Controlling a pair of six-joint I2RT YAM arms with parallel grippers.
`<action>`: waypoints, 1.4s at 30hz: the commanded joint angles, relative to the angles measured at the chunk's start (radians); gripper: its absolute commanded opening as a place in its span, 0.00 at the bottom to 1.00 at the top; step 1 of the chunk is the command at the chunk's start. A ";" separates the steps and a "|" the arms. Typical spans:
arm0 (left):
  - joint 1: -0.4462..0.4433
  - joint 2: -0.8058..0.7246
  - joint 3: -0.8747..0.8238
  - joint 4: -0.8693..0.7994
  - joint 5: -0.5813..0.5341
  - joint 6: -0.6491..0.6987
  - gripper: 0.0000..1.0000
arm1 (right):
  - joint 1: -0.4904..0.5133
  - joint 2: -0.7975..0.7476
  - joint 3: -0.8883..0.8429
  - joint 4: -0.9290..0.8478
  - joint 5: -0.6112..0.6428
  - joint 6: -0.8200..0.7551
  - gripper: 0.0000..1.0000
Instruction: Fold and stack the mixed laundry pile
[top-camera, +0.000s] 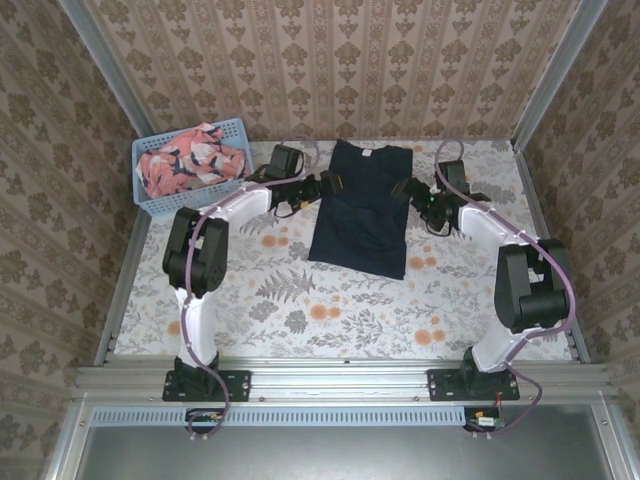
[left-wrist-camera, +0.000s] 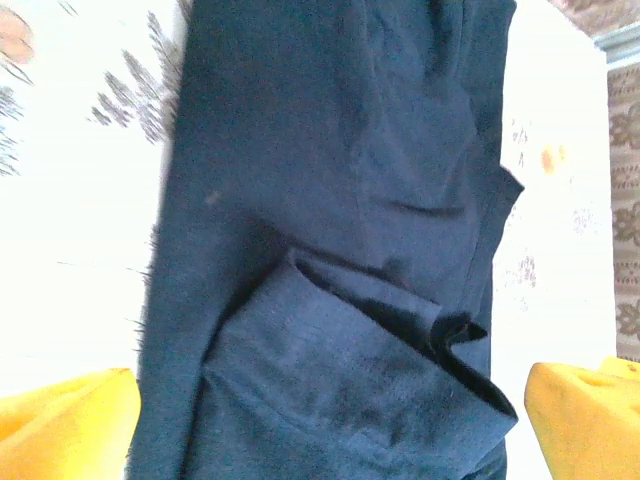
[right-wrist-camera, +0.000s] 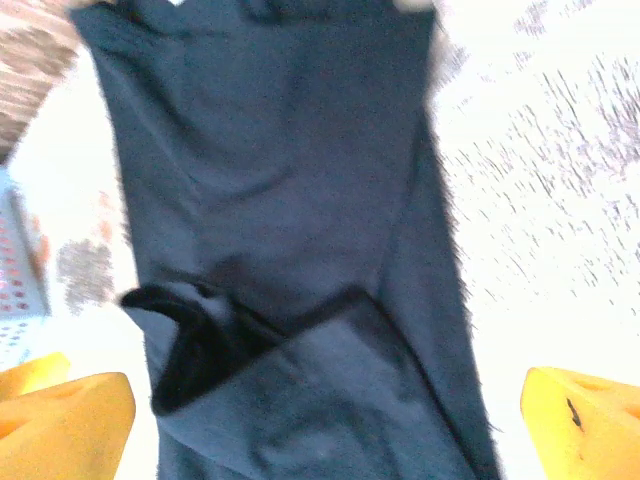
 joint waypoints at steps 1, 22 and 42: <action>-0.010 -0.107 -0.014 0.015 -0.005 0.057 1.00 | 0.039 -0.073 0.032 -0.022 0.013 -0.087 1.00; 0.001 0.191 0.212 -0.096 0.169 0.374 0.64 | 0.045 0.197 0.136 -0.141 -0.051 -0.393 0.44; 0.031 0.298 0.318 -0.177 0.207 0.381 0.00 | 0.039 0.304 0.190 -0.127 -0.098 -0.346 0.12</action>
